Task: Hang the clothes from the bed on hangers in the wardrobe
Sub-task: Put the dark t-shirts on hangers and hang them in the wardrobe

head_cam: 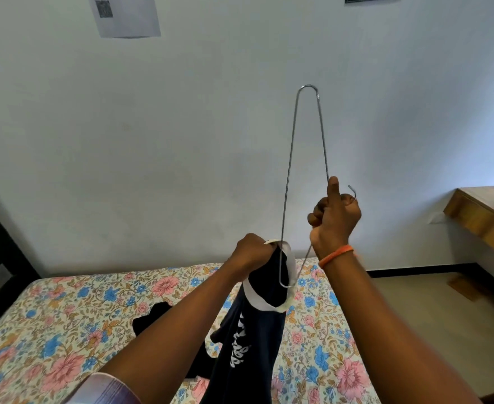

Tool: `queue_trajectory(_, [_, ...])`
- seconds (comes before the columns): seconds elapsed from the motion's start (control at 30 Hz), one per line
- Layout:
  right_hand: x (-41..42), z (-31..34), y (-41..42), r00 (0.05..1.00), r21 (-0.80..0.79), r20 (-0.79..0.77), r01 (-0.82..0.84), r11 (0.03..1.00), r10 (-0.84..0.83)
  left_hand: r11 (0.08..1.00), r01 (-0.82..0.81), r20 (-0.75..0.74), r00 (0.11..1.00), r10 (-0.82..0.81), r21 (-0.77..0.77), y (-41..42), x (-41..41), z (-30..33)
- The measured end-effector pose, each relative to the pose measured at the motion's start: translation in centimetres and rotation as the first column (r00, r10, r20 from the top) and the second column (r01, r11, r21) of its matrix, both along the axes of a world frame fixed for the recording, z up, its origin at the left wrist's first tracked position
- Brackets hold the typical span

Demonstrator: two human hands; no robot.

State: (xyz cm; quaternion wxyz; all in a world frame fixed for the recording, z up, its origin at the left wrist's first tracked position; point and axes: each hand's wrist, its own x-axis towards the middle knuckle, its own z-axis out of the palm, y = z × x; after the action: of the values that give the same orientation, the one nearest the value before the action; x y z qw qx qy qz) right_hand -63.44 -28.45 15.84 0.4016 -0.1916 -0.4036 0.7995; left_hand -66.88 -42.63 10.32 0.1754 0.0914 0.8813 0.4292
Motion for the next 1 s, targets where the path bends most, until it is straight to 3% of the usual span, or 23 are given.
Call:
queue_trajectory(0.13, [-1.1,-0.8,-1.4,1.000,-0.131,-0.015,-0.029,0.991,0.028,0.989,-0.033,0.116,0.993,0.016,0.143,-0.4,0.2,2.0])
queue_trajectory(0.27, [-1.3,-3.1,-2.1,0.996,-0.137,0.016,-0.083,0.987,0.086,0.961,-0.056,0.214,0.977,-0.004,0.272,-2.0,0.0,5.1])
queue_trajectory(0.43, [-0.9,-6.4,-3.0,0.945,0.064,0.176,-0.289,0.955,0.274,0.896,-0.176,0.272,0.960,0.065,0.407,-4.2,-2.4,8.4])
queue_trajectory(0.57, [-0.1,-6.9,-2.5,0.918,0.349,0.313,-0.351,0.869,0.244,0.891,-0.259,0.288,0.945,0.155,0.372,-6.4,-4.6,9.9])
queue_trajectory(0.7, [0.6,-7.4,-1.6,0.911,0.549,0.389,-0.350,0.759,0.139,0.887,-0.322,0.088,0.946,0.311,0.331,-8.1,-5.5,11.2])
queue_trajectory(0.83, [0.8,-8.6,-1.1,0.888,0.645,0.458,-0.369,0.669,0.049,0.944,-0.312,-0.259,0.908,0.330,0.109,-8.5,-6.1,10.9])
queue_trajectory(0.9, [0.9,-9.0,-0.9,0.893,0.678,0.449,-0.364,0.639,0.032,0.953,-0.303,-0.329,0.897,0.293,0.022,-8.6,-6.2,10.9])
queue_trajectory(1.0, [1.4,-9.8,-0.2,0.865,0.712,0.496,-0.452,0.536,0.071,0.959,-0.276,-0.306,0.920,0.244,-0.066,-9.4,-6.5,11.3])
